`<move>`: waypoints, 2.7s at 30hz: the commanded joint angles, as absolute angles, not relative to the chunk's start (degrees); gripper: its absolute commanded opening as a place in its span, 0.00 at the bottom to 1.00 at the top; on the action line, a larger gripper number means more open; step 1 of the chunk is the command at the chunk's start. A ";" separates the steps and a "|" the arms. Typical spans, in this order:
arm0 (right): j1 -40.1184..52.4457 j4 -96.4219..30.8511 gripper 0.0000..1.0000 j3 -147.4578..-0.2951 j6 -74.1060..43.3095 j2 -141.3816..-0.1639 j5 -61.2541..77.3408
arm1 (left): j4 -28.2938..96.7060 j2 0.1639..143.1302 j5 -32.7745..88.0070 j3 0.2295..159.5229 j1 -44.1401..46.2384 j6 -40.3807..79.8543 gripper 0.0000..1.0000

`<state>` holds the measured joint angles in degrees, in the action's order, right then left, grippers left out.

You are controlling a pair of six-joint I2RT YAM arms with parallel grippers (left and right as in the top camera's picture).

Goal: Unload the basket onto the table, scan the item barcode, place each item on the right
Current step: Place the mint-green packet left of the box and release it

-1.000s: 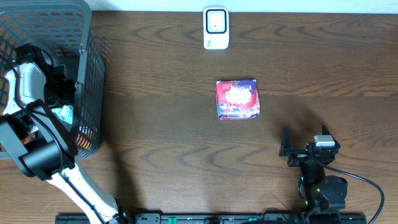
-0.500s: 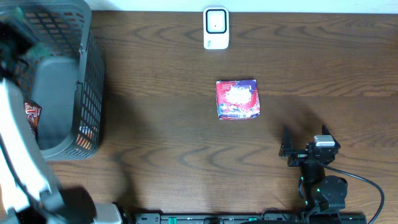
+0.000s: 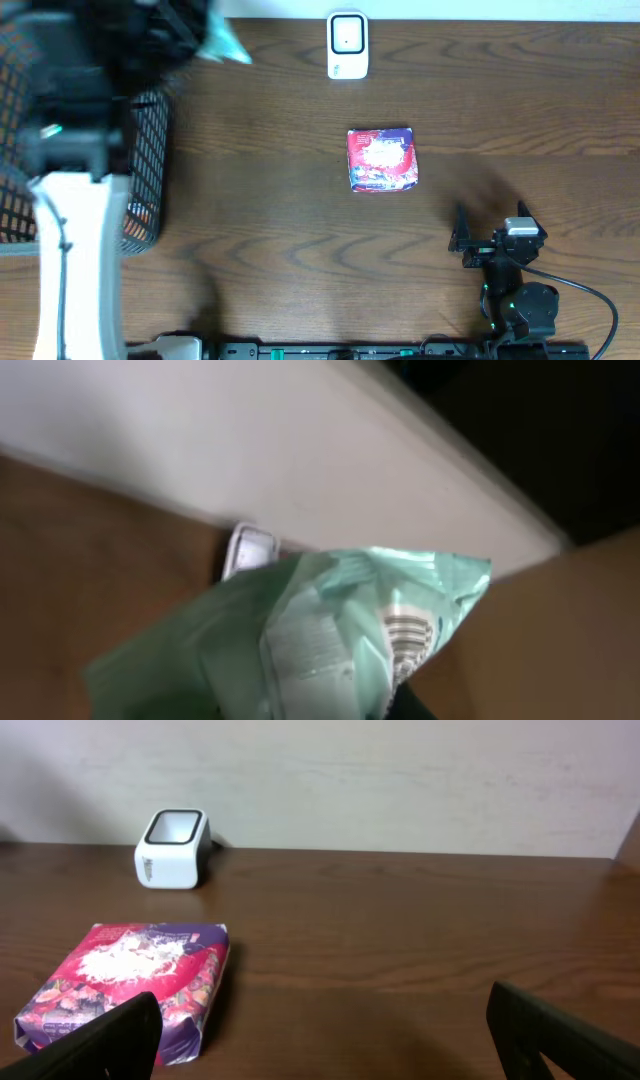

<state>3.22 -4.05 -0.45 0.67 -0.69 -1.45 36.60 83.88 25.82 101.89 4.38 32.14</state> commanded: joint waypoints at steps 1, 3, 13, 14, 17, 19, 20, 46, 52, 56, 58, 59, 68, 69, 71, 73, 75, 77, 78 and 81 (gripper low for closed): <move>2.28 -4.23 0.99 -0.32 0.27 -0.38 -1.37 | 42.09 87.99 11.90 101.43 11.68 27.05 0.07; 2.28 -4.23 0.99 -0.32 0.27 -0.38 -1.37 | 46.52 91.18 3.92 101.43 15.94 26.13 0.08; 2.31 -4.23 0.99 -0.32 0.27 -0.38 -1.37 | 52.88 110.96 -4.36 101.43 28.14 26.20 0.08; 2.28 -4.23 0.99 -0.32 0.27 -0.38 -1.37 | 52.88 112.77 -4.34 101.43 28.80 26.22 0.07; 2.28 -4.23 0.99 -0.32 0.27 -0.38 -1.37 | 53.10 117.71 -4.32 101.43 30.50 27.27 0.08; 2.28 -4.23 0.99 -0.32 0.27 -0.38 -1.37 | 52.99 120.42 -3.84 101.43 31.59 29.04 0.08; 2.28 -4.23 0.99 -0.32 0.27 -0.38 -1.37 | 52.73 121.34 -3.53 101.43 31.94 29.61 0.08; 2.28 -4.23 0.99 -0.32 0.27 -0.38 -1.37 | 50.76 121.58 -3.20 101.45 31.09 45.36 0.08; 2.28 -4.23 0.99 -0.32 0.27 -0.38 -1.37 | 49.93 122.69 6.00 98.94 30.89 48.07 0.08; 2.28 -4.23 0.99 -0.32 0.27 -0.38 -1.37 | 46.89 124.22 6.87 97.73 33.54 51.35 0.08; 2.28 -4.23 0.99 -0.32 0.27 -0.38 -1.37 | 44.91 125.01 6.90 97.71 34.81 51.35 0.07; 2.28 -4.23 0.99 -0.32 0.27 -0.38 -1.37 | 43.66 125.21 6.98 97.71 35.44 51.35 0.08; 2.28 -4.23 0.99 -0.32 0.27 -0.38 -1.37 | 27.66 129.64 7.99 97.71 38.57 44.12 0.08; 2.28 -4.23 0.99 -0.32 0.27 -0.38 -1.37 | 25.52 130.15 9.28 97.71 38.57 39.46 0.08; 2.28 -4.23 0.99 -0.32 0.27 -0.38 -1.37 | 23.83 130.52 9.82 97.73 38.52 32.60 0.08; 2.28 -4.23 0.99 -0.32 0.27 -0.38 -1.37 | 23.97 130.34 9.72 98.08 38.09 30.15 0.08; 2.28 -4.23 0.99 -0.32 0.27 -0.38 -1.37 | 25.12 130.06 9.85 98.89 37.39 29.98 0.08; 2.28 -4.23 0.99 -0.32 0.27 -0.38 -1.37 | 26.81 129.69 9.87 99.81 36.45 30.02 0.08; 2.28 -4.23 0.99 -0.32 0.27 -0.38 -1.37 | 27.53 129.43 9.89 100.05 35.99 30.11 0.08; 2.28 -4.23 0.99 -0.32 0.27 -0.38 -1.37 | 29.43 128.84 9.89 100.16 35.07 32.03 0.08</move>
